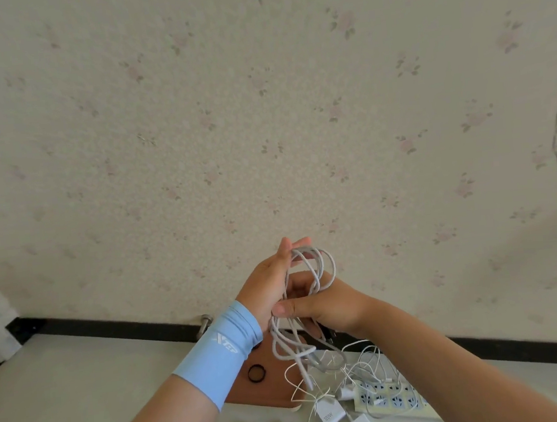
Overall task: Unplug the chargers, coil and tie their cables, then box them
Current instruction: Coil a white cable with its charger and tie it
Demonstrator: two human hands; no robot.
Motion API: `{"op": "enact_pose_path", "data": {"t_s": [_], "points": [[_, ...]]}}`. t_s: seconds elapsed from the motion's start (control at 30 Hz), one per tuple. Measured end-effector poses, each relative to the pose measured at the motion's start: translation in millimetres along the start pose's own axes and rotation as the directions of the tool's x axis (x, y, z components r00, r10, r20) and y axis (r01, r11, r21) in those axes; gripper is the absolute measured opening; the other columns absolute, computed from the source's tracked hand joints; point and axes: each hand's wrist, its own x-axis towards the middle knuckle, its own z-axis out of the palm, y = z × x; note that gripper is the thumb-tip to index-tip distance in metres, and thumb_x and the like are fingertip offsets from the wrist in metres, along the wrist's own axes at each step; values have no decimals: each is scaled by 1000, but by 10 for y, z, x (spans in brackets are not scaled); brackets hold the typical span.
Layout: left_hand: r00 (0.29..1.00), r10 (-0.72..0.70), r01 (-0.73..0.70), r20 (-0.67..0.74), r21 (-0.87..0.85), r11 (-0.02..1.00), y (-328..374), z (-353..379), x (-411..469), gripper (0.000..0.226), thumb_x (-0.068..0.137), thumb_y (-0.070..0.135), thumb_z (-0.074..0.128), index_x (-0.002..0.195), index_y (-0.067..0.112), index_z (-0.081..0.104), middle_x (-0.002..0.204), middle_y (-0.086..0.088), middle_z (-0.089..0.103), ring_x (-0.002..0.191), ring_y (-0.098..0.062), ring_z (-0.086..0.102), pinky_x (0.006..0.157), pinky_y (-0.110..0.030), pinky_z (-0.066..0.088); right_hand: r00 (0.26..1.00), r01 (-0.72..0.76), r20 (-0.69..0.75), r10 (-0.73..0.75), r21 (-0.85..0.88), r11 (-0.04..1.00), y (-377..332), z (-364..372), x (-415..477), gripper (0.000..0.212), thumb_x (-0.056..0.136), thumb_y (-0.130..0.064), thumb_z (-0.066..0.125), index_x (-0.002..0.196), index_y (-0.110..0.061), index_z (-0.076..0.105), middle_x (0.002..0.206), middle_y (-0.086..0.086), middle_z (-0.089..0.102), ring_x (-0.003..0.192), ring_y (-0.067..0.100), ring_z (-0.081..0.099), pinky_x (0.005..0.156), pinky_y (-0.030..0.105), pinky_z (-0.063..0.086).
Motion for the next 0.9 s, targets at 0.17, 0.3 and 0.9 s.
{"op": "enact_pose_path", "data": {"t_s": [0.17,0.3,0.9], "points": [[989,-74,108,128,-281,954,-29,-41,30,60,88,64,38,112,22,73,110,-12,72,105,-28,67,102,-44,48,966,2,-256,22,91,996,14,-119,81,8,96,-9,62,95,-6,70,60,14,58,40,23,44,40,26,37],[971,-12,34,237,-89,995,-69,-115,21,32,99,34,53,125,18,64,108,-10,70,96,-20,66,87,-35,55,837,10,-530,136,264,965,32,-314,117,11,94,-11,66,83,-12,65,67,9,62,58,23,59,55,33,49],[970,-199,95,139,535,839,-120,-456,59,10,82,33,77,86,24,73,71,11,61,65,-10,64,79,-26,57,702,48,-704,104,194,980,-32,-539,44,8,100,-13,60,94,-7,59,83,1,78,44,14,55,46,30,46]]}}
